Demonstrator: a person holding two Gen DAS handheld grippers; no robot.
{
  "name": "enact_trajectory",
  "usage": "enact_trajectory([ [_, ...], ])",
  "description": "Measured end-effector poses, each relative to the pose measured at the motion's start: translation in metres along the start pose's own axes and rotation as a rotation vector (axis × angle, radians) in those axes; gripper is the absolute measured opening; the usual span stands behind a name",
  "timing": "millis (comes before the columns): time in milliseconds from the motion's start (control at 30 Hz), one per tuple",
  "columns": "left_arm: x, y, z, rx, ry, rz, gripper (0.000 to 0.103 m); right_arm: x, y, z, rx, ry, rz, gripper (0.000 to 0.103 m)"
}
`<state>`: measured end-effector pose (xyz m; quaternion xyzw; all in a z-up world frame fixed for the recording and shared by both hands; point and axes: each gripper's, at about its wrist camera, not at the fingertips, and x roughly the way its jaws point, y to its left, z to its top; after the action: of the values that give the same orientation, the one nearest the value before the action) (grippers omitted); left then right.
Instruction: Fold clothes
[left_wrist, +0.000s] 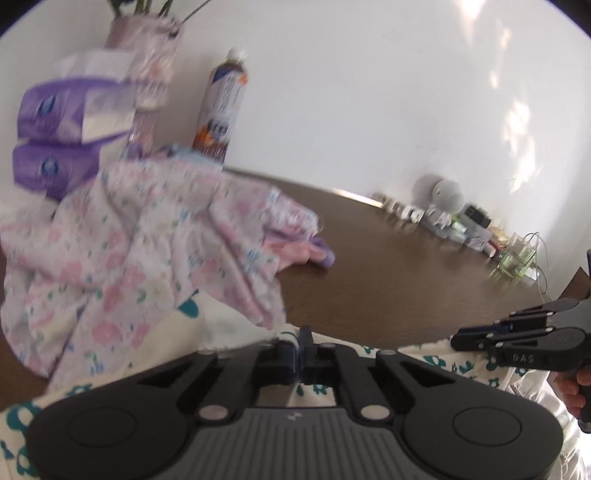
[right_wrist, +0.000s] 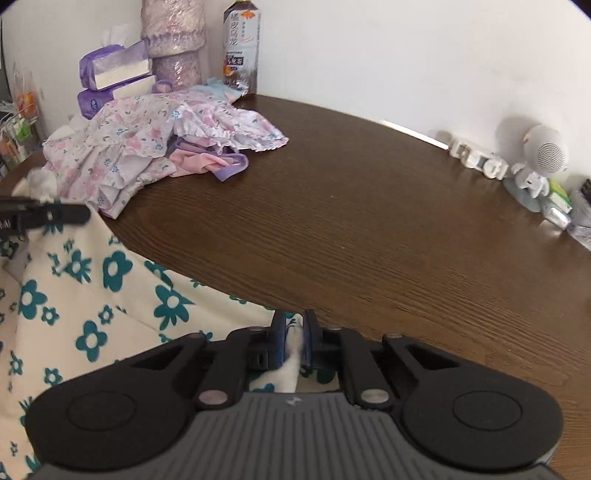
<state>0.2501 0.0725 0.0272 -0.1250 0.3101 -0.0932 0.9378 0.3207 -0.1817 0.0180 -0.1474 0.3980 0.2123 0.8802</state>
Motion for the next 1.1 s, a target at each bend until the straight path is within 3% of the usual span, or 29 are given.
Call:
enact_trajectory([
  [133,0.012,0.006,-0.002,-0.068,0.109,0.020,0.016,-0.010,-0.001,-0.003,0.030,-0.036,0.014,0.016],
  [200,-0.002,0.010,-0.004,-0.068,0.122,-0.009,0.047,-0.032,-0.003,-0.008,0.053,-0.067,0.041,0.028],
  [233,-0.011,0.011,-0.005,-0.057,0.127,-0.019,0.049,-0.045,-0.003,-0.011,0.053,-0.083,0.052,0.030],
  [300,-0.033,0.011,-0.009,-0.002,0.136,-0.022,0.049,-0.072,0.002,-0.021,0.028,-0.108,0.071,0.040],
  [433,-0.074,0.006,-0.023,0.171,0.157,0.054,0.049,-0.109,0.013,-0.050,0.009,-0.104,0.118,0.044],
  [633,-0.111,0.005,-0.043,0.349,0.098,0.283,0.051,-0.124,0.034,-0.101,0.034,-0.071,0.119,0.044],
  [700,-0.108,0.009,-0.043,0.356,0.090,0.340,0.052,-0.122,0.037,-0.111,0.063,-0.070,0.127,0.044],
  [867,-0.078,0.023,-0.042,0.309,0.165,0.422,0.053,-0.121,0.044,-0.124,0.096,-0.082,0.112,0.045],
  [1033,-0.086,0.032,-0.043,0.231,0.145,0.437,0.054,-0.124,0.045,-0.135,0.108,-0.083,0.092,0.046],
  [1067,-0.086,0.032,-0.043,0.228,0.146,0.433,0.052,-0.122,0.043,-0.138,0.115,-0.081,0.097,0.046],
  [1100,-0.085,0.031,-0.043,0.229,0.153,0.417,0.036,-0.122,0.043,-0.138,0.121,-0.080,0.101,0.046],
])
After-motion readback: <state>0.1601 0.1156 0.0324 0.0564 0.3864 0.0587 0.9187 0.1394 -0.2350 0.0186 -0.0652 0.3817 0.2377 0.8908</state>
